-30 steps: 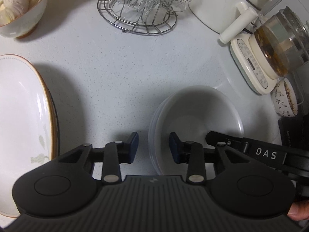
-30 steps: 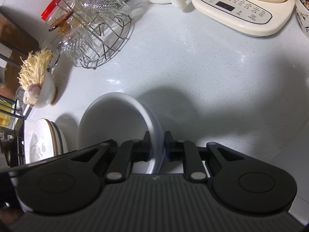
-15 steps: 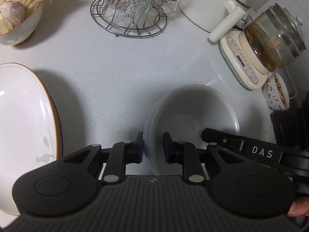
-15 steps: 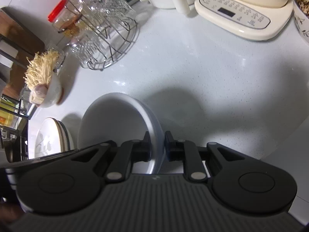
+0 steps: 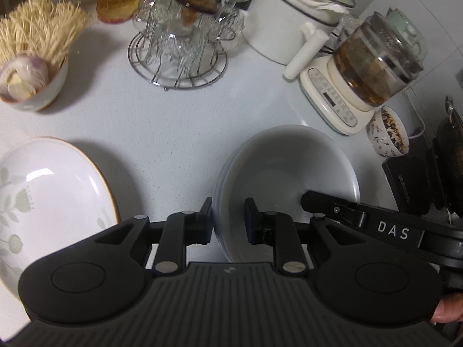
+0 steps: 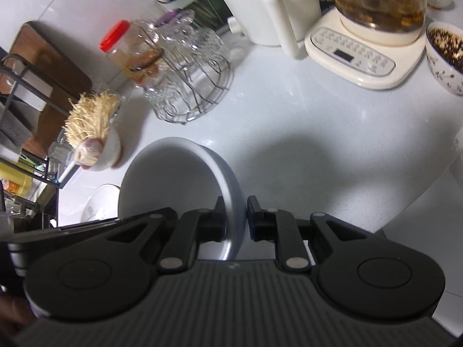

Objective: Organize plates and bowls
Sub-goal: 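Lift the nested bowls and carry them over the stacked leaf plates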

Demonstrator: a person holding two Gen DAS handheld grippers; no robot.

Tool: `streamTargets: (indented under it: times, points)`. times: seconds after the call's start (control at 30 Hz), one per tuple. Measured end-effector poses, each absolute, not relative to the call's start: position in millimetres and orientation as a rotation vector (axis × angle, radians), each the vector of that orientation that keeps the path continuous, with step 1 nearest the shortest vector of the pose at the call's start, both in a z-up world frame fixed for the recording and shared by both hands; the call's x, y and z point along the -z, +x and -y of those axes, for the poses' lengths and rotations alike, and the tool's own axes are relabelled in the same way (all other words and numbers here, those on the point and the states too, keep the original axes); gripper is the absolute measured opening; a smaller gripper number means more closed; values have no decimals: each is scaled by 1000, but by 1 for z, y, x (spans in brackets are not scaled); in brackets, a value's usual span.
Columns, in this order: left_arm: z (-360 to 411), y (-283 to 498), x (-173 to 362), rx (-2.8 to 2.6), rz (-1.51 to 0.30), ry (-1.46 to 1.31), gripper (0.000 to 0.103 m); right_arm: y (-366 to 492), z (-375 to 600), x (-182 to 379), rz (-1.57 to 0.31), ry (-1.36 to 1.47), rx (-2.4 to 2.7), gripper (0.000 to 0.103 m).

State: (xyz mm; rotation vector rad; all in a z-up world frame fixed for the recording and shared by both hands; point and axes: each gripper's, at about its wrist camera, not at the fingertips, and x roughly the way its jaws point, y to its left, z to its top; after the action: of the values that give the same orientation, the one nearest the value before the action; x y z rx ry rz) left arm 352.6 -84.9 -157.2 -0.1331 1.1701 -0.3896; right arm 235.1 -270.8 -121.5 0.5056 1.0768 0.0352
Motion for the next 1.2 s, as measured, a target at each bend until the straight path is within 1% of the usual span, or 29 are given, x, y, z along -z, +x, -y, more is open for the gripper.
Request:
streamTargets:
  times: [0.5,0.9,1.2]
  points:
    - [39,334,116,386,-1089,-150,24,229,231,80,-988,466,-70,18]
    - [-19,326,104,346,-1032,-181,25,235,180,66,-931,409,-134,18]
    - [-61,317,105,282,-1003,-205,25,245,140,65,-939,370,-207,18]
